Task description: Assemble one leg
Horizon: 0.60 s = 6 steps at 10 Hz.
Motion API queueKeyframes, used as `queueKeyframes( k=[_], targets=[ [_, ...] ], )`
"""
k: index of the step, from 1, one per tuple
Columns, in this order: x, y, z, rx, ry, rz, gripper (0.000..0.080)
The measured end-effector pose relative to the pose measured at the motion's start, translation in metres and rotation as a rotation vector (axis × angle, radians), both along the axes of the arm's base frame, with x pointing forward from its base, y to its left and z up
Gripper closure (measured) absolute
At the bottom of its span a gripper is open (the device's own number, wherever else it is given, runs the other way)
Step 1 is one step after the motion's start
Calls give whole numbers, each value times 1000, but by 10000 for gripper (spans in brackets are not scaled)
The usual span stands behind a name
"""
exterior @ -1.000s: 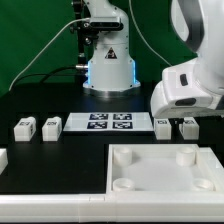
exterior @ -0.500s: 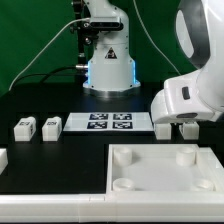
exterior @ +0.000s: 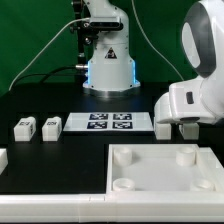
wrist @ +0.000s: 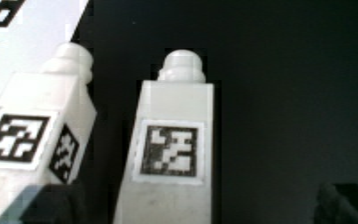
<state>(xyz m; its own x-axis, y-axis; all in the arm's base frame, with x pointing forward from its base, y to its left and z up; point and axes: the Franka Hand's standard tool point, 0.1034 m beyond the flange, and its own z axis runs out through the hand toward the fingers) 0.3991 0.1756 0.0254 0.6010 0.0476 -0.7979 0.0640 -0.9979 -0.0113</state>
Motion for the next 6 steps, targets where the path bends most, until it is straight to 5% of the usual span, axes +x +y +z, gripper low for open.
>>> queueKeyframes(
  k=[3, 4, 5, 6],
  targets=[
    [-1, 0, -1, 2, 2, 4, 151],
    [-1, 0, -1, 2, 2, 4, 275],
    [-1, 0, -1, 2, 2, 4, 275],
    [-1, 0, -1, 2, 2, 4, 464]
  ],
)
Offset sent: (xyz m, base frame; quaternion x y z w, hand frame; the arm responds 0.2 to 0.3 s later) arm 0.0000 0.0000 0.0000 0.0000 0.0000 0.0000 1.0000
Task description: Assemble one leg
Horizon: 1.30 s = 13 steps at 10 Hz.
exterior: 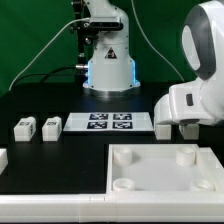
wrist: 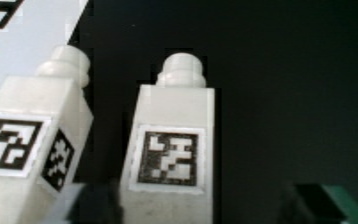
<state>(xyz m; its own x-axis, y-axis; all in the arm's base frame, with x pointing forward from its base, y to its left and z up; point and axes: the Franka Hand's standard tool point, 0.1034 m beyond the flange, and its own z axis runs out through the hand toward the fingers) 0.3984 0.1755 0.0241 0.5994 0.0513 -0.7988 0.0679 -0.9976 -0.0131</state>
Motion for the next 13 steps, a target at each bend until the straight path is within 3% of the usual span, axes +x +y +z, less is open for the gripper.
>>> queueKeyframes(
  k=[1, 2, 3, 9, 10, 12, 13],
  targets=[
    [0, 0, 0, 0, 0, 0, 641],
    [0, 0, 0, 0, 0, 0, 641],
    [0, 0, 0, 0, 0, 0, 764],
    [0, 0, 0, 0, 0, 0, 797],
    [0, 0, 0, 0, 0, 0, 717],
    [0, 0, 0, 0, 0, -1, 399],
    [1, -1, 1, -1, 0, -2, 399]
  ],
)
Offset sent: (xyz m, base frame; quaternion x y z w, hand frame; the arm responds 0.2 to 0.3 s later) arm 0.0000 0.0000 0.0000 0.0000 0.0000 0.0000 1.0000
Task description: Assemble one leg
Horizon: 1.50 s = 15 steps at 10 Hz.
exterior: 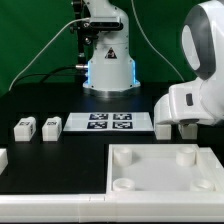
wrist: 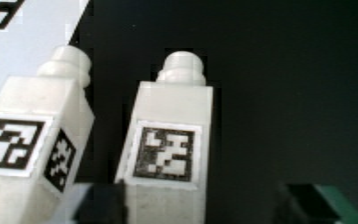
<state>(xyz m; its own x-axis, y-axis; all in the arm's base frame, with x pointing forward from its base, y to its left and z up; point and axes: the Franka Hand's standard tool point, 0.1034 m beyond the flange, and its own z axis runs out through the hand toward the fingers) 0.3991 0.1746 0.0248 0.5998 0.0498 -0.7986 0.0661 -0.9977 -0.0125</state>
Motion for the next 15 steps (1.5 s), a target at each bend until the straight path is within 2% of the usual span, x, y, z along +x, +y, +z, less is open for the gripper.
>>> queueKeyframes(
  k=[1, 2, 4, 8, 9, 10, 11, 12, 15],
  targets=[
    [1, -1, 0, 0, -1, -2, 227],
    [1, -4, 0, 5, 1, -1, 174],
    [-5, -12, -7, 1, 11, -6, 154],
    [-18, -5, -16, -17, 42, 4, 150],
    [-18, -5, -16, -17, 42, 3, 233],
    [-18, -5, -16, -17, 42, 4, 368],
    [-18, -5, -16, -17, 42, 4, 368],
    [-18, -5, -16, -17, 42, 4, 511],
    [-18, -5, -16, -17, 42, 4, 510]
  ],
)
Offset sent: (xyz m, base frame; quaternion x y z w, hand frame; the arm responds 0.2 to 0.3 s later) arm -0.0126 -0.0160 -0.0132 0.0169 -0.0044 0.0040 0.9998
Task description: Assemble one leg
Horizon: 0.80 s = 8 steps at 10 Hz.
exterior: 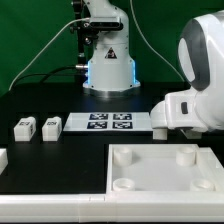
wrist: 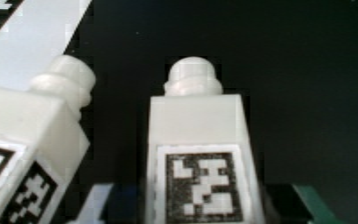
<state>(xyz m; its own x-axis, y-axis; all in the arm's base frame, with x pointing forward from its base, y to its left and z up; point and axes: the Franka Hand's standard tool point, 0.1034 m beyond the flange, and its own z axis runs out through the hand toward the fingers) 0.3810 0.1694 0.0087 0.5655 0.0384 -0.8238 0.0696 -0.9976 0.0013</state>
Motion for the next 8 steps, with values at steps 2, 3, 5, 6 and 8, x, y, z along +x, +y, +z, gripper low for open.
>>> queueKeyframes(
  k=[2, 3, 5, 6, 8],
  targets=[
    [0, 0, 0, 0, 0, 0, 510],
    [0, 0, 0, 0, 0, 0, 510],
    [9, -2, 7, 19, -20, 16, 509],
    [16, -3, 19, 31, -42, 21, 509],
    [32, -10, 48, 58, -80, 33, 509]
  ],
)
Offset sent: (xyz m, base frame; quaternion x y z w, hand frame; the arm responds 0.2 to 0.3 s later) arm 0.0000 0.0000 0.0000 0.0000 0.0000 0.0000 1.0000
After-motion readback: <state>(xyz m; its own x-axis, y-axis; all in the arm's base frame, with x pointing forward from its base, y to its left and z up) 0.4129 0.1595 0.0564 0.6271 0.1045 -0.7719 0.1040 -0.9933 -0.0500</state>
